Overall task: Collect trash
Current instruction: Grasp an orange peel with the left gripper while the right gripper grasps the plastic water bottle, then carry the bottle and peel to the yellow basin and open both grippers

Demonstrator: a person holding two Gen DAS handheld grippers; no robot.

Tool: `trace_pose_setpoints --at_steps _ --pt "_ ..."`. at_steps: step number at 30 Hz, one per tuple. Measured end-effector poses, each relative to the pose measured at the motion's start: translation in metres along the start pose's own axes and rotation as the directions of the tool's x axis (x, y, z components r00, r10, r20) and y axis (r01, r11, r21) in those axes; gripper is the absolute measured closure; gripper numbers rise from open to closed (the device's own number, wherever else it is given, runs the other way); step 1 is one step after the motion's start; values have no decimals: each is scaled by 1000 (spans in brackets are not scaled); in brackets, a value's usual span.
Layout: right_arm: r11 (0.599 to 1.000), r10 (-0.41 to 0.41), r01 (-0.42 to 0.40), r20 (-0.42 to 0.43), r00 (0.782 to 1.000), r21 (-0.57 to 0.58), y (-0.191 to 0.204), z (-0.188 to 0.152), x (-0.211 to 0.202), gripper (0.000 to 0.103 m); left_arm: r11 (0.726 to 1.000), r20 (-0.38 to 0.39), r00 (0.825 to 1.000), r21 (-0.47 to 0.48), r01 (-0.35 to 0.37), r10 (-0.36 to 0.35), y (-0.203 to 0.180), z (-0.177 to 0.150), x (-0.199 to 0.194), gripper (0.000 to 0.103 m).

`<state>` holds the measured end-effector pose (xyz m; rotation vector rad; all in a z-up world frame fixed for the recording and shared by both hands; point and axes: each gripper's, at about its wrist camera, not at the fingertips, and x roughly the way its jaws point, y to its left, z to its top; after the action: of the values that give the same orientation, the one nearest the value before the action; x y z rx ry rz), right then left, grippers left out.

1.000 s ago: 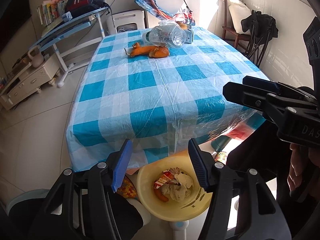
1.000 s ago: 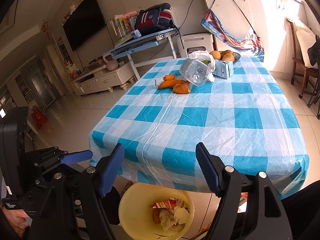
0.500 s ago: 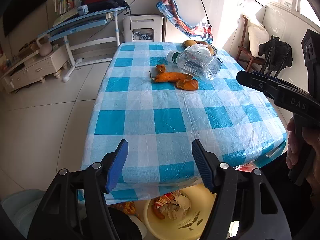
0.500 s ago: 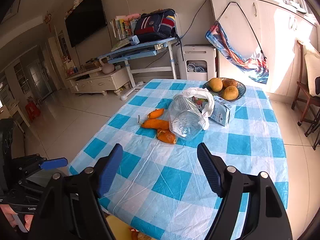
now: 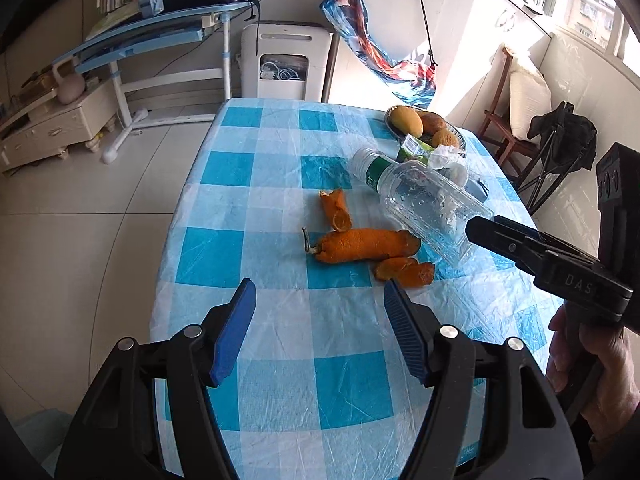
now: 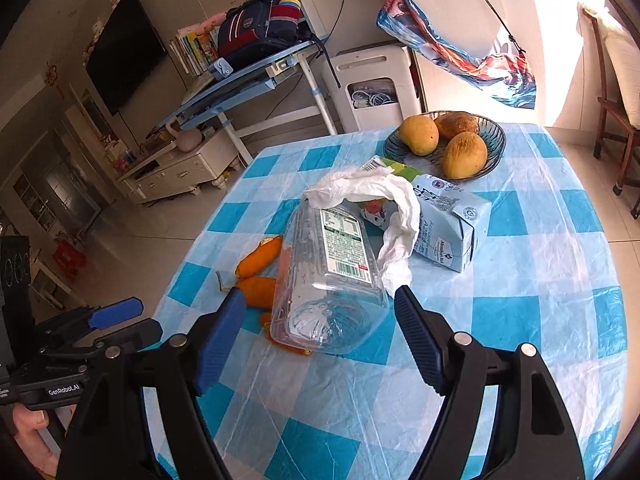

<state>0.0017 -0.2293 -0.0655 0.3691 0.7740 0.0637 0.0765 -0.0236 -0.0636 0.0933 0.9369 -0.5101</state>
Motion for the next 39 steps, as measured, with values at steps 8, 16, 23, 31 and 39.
trace_pose_setpoints --at_steps 8,16,23,31,39 --pt "990 82 -73 -66 994 119 -24 -1 31 29 999 -46 999 39 -22 23 -13 39 66 39" --pt "972 177 -167 -52 983 164 -31 -2 28 43 999 -128 991 -29 17 -21 -4 49 111 84" --pt "965 215 -208 -32 976 157 -28 -8 14 46 999 -61 997 -36 36 -38 -8 47 93 89" --pt "964 245 -245 15 969 106 -10 -10 -15 46 997 52 997 -55 51 -48 1 42 43 89" --pt "958 282 -281 4 960 48 12 -44 -54 46 994 83 996 -96 47 -39 20 18 6 89"
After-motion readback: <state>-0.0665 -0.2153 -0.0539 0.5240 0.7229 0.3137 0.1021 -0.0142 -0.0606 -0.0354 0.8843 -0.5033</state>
